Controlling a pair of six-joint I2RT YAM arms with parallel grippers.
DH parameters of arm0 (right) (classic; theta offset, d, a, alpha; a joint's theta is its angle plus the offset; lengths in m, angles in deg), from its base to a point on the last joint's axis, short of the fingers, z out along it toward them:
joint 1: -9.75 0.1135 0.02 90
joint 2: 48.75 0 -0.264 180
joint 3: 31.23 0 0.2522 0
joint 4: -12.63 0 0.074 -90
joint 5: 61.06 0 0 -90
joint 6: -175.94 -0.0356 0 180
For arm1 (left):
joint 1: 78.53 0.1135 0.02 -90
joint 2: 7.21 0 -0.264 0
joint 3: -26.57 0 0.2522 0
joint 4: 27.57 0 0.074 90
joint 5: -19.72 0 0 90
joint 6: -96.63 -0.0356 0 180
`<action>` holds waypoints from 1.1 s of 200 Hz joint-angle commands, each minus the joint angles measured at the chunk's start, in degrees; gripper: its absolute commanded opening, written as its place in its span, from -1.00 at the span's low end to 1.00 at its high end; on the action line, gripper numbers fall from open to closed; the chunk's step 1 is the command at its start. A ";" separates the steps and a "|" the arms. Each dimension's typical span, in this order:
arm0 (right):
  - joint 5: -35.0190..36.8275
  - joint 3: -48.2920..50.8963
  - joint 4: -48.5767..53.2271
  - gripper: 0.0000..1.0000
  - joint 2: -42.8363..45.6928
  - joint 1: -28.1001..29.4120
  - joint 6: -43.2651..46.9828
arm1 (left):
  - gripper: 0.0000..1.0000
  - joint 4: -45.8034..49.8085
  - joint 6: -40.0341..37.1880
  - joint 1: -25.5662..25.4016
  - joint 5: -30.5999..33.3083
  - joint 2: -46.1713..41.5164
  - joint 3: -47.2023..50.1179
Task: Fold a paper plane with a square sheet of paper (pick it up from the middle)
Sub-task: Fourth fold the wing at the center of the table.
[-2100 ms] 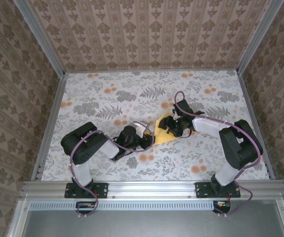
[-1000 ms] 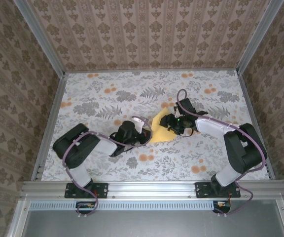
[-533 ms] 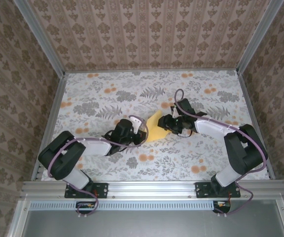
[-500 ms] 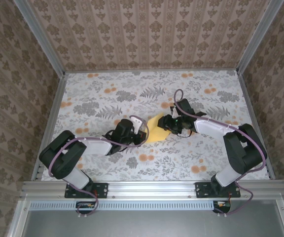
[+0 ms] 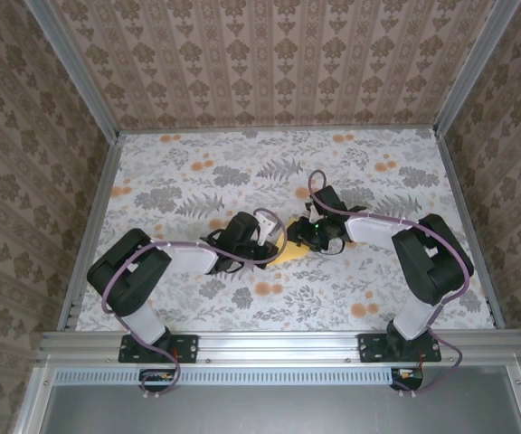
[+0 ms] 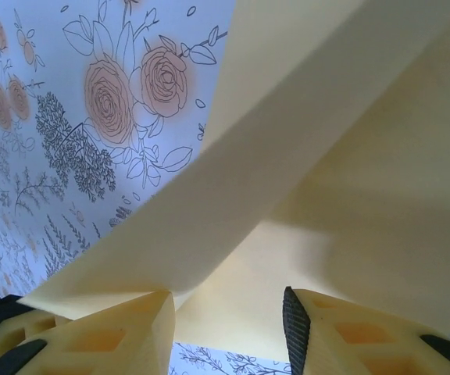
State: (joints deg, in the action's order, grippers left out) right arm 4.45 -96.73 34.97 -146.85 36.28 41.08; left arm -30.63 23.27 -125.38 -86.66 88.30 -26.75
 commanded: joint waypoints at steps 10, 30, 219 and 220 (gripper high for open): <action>-1.09 0.74 -4.06 -0.10 -0.51 0.16 1.53 | -0.99 3.71 1.11 0.50 -6.33 2.04 -3.29; -0.81 0.68 -3.97 -0.10 -1.37 0.16 1.56 | -0.99 4.60 2.90 1.27 -8.48 2.71 -4.45; 1.90 3.88 -6.88 0.13 1.32 -0.16 2.06 | -1.00 12.99 8.53 5.13 -15.17 9.64 -11.24; 1.90 3.86 -6.85 0.13 1.33 -0.16 2.06 | -1.00 12.97 8.56 5.12 -15.21 9.63 -11.20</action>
State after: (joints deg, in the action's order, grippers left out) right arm 5.57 -92.97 29.11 -146.59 36.28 42.33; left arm -19.63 30.64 -120.86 -100.35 96.23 -36.71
